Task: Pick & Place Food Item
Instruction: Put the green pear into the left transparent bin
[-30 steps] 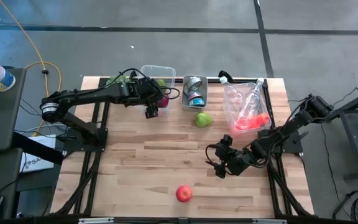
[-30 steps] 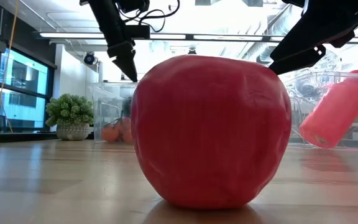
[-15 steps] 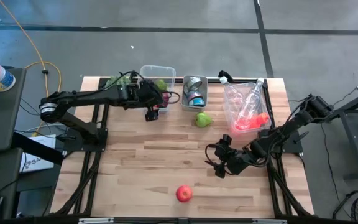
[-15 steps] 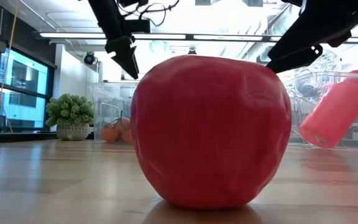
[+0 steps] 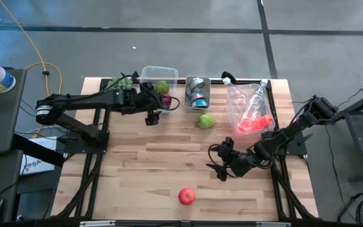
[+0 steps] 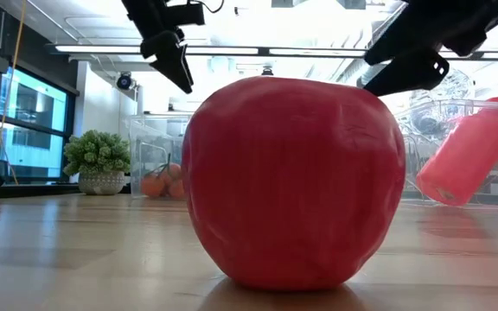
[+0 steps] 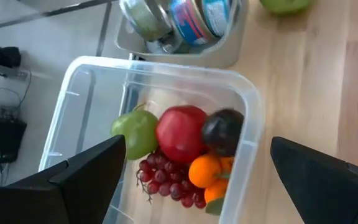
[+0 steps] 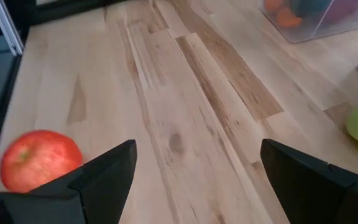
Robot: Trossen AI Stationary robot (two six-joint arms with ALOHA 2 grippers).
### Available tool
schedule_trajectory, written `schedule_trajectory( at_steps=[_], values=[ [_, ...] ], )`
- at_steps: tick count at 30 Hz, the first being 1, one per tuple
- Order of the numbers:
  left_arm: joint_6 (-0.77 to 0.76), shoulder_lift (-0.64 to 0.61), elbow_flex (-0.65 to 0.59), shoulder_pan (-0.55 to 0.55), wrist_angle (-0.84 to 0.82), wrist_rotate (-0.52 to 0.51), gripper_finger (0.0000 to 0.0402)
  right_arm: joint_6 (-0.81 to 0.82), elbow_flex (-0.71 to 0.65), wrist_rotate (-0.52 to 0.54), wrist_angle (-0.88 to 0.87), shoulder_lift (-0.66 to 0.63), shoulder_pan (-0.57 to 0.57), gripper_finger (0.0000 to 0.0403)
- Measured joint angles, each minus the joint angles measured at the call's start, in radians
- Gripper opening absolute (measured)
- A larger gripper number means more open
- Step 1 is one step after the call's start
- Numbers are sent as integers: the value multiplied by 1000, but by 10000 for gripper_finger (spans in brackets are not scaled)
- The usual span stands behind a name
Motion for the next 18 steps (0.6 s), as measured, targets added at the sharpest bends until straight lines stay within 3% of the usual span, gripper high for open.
schedule_trajectory(
  at_steps=[8, 18],
  values=[
    [5, -43, 0, -54, -63, 52, 389, -18, 0, 0, 18, 0, 0, 333],
    [-52, -90, -12, -97, -69, 416, 389, -47, 0, 0, 17, 4, -1, 333]
  ],
)
